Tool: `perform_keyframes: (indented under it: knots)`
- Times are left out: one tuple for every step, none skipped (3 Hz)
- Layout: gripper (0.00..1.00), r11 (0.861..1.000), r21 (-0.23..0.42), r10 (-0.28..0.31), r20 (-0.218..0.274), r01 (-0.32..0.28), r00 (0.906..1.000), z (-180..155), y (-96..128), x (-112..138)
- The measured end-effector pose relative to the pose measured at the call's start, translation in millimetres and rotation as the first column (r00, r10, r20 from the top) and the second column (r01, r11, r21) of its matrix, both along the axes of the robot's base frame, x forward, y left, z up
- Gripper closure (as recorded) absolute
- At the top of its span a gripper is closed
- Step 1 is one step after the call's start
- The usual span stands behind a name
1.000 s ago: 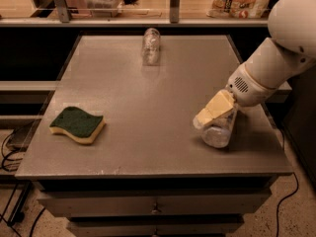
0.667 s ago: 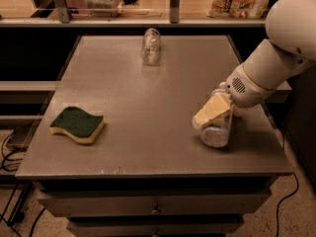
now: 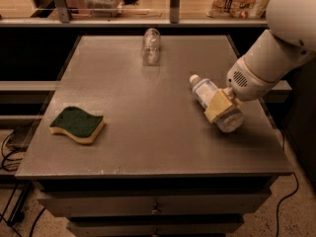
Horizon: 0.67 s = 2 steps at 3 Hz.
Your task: Pick blue plastic bottle
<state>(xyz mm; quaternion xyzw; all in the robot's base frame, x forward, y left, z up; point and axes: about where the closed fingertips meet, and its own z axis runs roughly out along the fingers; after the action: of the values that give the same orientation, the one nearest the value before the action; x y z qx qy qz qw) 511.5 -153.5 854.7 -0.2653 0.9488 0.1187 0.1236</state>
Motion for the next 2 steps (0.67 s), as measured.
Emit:
perform_keyframes:
  knots:
    - [1.0,0.998,-0.052,0.028,0.109,-0.023,0.9936,42.3,-20.0,12.2]
    - [1.0,0.996,-0.075,0.057,0.215,-0.041,0.9749,86.9,-37.3,26.3]
